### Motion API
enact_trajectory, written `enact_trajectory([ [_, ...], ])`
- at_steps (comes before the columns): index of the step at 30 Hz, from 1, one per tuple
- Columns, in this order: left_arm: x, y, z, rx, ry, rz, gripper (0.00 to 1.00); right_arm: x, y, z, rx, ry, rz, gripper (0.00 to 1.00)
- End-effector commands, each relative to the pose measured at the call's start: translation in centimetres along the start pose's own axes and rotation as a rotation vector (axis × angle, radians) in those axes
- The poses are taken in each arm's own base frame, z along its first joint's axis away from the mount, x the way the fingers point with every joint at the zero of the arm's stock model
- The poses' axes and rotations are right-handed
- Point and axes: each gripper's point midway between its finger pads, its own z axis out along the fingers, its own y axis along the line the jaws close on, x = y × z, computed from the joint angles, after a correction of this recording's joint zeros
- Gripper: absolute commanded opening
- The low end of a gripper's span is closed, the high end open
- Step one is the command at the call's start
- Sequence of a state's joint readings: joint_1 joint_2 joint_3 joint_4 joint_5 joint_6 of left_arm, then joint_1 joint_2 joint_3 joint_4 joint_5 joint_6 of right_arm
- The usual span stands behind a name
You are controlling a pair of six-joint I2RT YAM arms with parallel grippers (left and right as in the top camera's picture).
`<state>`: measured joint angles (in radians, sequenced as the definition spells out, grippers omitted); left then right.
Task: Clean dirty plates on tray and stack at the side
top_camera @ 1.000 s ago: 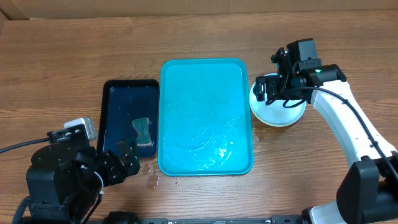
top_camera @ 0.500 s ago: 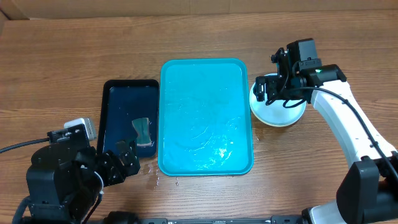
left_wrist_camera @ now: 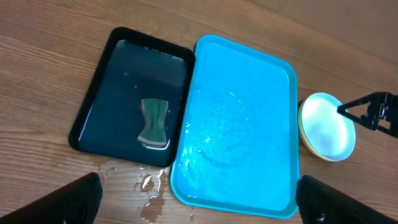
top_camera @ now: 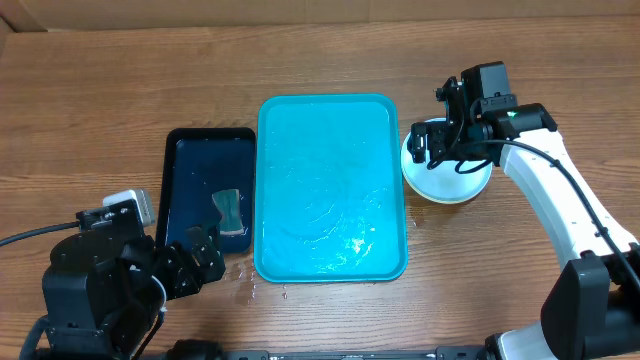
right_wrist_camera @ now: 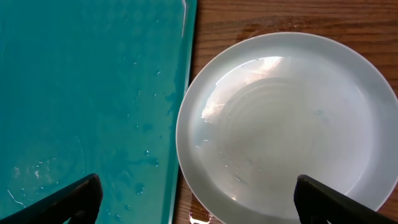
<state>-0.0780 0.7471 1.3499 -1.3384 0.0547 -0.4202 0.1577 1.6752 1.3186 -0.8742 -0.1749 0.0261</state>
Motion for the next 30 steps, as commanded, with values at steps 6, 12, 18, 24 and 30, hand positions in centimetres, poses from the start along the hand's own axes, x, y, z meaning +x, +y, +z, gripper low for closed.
enact_trajectory([
  [6, -0.37, 0.09, -0.28, -0.007, -0.019, -0.014, 1.0, -0.73, 0.12, -0.76, 0.006, -0.031, -0.011, 1.0],
  [12, -0.37, 0.09, -0.28, -0.007, -0.019, -0.014, 1.0, -0.73, 0.12, -0.76, 0.006, -0.031, -0.011, 1.0],
  [18, -0.37, 0.09, -0.28, -0.007, -0.019, -0.014, 1.0, -0.73, 0.12, -0.76, 0.006, -0.031, -0.011, 1.0],
  [24, -0.37, 0.09, -0.28, -0.007, -0.019, -0.014, 1.0, -0.81, -0.58, -0.78, 0.047, -0.036, -0.011, 1.0],
  [30, -0.37, 0.09, -0.28, -0.007, -0.019, -0.014, 1.0, -0.79, -0.59, -0.77, 0.047, -0.035, -0.011, 1.0],
])
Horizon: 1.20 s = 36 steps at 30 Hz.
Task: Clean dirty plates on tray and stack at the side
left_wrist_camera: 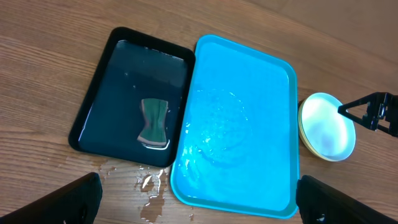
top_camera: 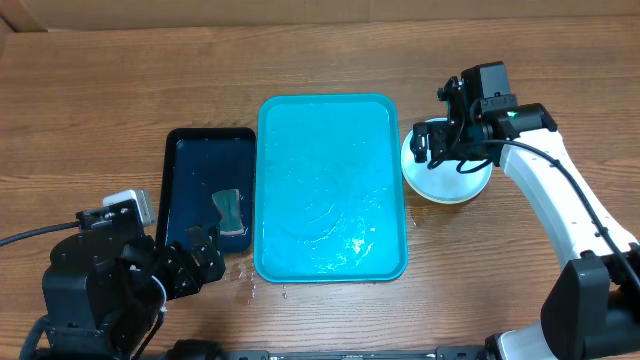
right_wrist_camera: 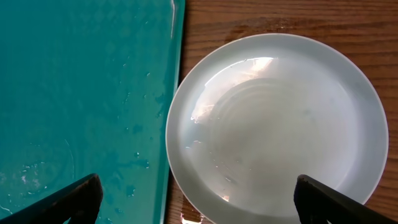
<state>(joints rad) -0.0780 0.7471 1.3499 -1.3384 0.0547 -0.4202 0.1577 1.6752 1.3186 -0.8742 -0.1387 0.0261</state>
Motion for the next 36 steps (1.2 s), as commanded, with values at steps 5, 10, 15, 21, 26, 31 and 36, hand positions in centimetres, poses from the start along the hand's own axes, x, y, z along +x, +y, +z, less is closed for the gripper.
enact_trajectory([
  [5, -0.4, 0.1, -0.3, -0.007, -0.019, -0.014, 1.0, -1.3, 0.3, -2.6, 0.007, -0.081, -0.018, 1.0],
  [10, -0.4, 0.1, -0.3, -0.007, -0.019, -0.014, 1.0, -3.1, 1.5, -8.5, -0.011, -0.263, -0.047, 1.0],
  [15, -0.4, 0.1, -0.3, -0.007, -0.019, -0.014, 1.0, -4.7, 3.5, -17.0, -0.063, -0.533, -0.095, 1.0],
  [21, -0.4, 0.1, -0.3, -0.007, -0.019, -0.014, 1.0, -3.3, 5.0, -26.6, -0.094, -0.801, -0.143, 1.0],
  [26, -0.4, 0.1, -0.3, -0.007, -0.019, -0.014, 1.0, 0.1, 5.5, -33.7, -0.099, -0.994, -0.172, 1.0],
  [31, -0.4, 0.1, -0.3, -0.007, -0.019, -0.014, 1.0, 4.5, 5.6, -39.6, -0.095, -1.172, -0.187, 1.0],
  [36, -0.4, 0.1, -0.3, -0.007, -0.019, -0.014, 1.0, 8.6, 5.9, -43.5, -0.107, -1.307, -0.208, 1.0],
])
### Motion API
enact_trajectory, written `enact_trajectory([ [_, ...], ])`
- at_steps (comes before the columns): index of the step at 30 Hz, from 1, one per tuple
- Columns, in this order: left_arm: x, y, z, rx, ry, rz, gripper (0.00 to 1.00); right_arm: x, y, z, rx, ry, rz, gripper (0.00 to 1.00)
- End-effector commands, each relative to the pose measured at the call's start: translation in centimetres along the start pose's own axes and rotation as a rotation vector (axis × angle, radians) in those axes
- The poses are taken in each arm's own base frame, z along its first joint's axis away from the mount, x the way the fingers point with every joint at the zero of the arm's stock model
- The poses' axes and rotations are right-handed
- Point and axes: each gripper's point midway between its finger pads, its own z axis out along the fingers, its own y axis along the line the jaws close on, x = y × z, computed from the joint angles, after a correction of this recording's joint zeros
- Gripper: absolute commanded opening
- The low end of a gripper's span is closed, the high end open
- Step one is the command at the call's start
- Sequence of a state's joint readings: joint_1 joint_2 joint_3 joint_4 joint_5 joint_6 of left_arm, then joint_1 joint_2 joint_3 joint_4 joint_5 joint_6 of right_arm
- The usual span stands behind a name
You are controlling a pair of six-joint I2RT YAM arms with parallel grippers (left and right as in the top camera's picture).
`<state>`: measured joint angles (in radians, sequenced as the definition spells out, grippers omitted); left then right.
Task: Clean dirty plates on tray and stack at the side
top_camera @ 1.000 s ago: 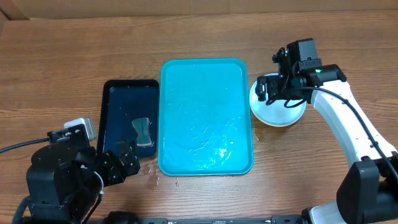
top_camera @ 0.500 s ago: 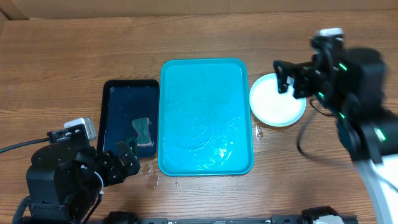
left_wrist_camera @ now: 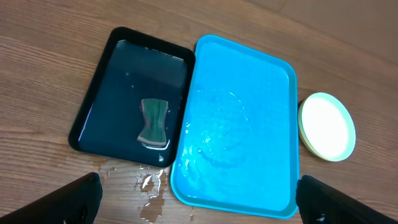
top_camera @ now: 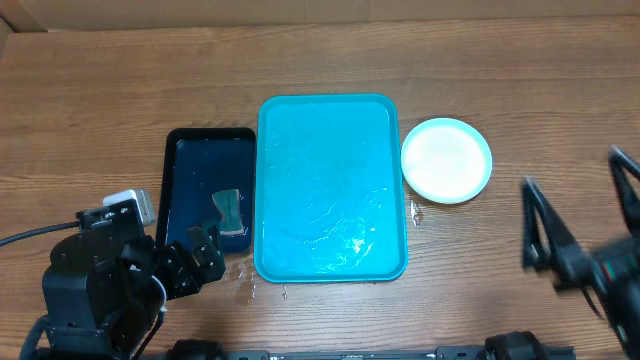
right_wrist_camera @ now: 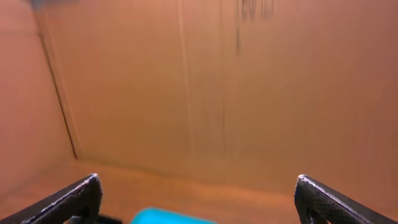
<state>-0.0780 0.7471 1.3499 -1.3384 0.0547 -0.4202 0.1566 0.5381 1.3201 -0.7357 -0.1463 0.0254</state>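
Note:
The cyan tray (top_camera: 330, 190) lies wet at the table's centre with no plates on it. Just right of it a white plate (top_camera: 446, 160) tops a small stack; a pale yellow rim (left_wrist_camera: 303, 134) shows beneath it. My right gripper (top_camera: 585, 215) is open at the front right, well clear of the stack. Its blurred wrist view faces the brown back wall, with only a sliver of the tray (right_wrist_camera: 168, 217) between wide-apart fingertips (right_wrist_camera: 81, 198). My left gripper (top_camera: 190, 262) is open at the front left, with the tray (left_wrist_camera: 239, 124) and the stack in its wrist view.
A black tray (top_camera: 207, 190) of water holding a green sponge (top_camera: 231, 208) sits against the cyan tray's left side. Spilled water (left_wrist_camera: 149, 183) marks the wood in front of it. A cardboard wall (right_wrist_camera: 199, 81) closes the back of the table.
My right arm has gone from hovering over the plate stack to the front right of the table, its camera now facing the back wall. The stack and left arm are unchanged.
My right gripper hung open right above the white plate beside the tray. A second later it was still over the plate, shifted slightly. Now it is drawn back to the front right, and the stack stands uncovered.

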Motion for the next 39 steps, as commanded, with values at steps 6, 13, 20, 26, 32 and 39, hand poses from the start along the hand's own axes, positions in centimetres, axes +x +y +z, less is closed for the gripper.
enact_trajectory([
  [6, -0.4, 0.1, -0.3, -0.007, -0.019, -0.014, 1.0, -0.9, 0.1, -2.5, 0.022, -0.051, -0.016, 1.0],
  [13, -0.4, 0.1, -0.3, -0.007, -0.019, -0.014, 1.0, 1.0, -1.3, -2.7, 0.104, -0.033, -0.021, 1.0],
  [20, -0.4, 0.1, -0.3, -0.007, -0.019, -0.014, 1.0, 3.2, -2.5, -3.3, 0.182, -0.05, -0.033, 1.0],
  [26, -0.4, 0.1, -0.3, -0.007, -0.019, -0.014, 1.0, 4.3, -2.1, -2.8, 0.131, -0.171, -0.07, 1.0],
  [32, -0.4, 0.1, -0.3, -0.007, -0.019, -0.014, 1.0, 3.7, -1.2, -2.7, 0.06, -0.392, -0.141, 1.0],
  [39, -0.4, 0.1, -0.3, -0.007, -0.019, -0.014, 1.0, 7.9, -1.9, -2.0, 0.047, -0.505, -0.172, 1.0],
])
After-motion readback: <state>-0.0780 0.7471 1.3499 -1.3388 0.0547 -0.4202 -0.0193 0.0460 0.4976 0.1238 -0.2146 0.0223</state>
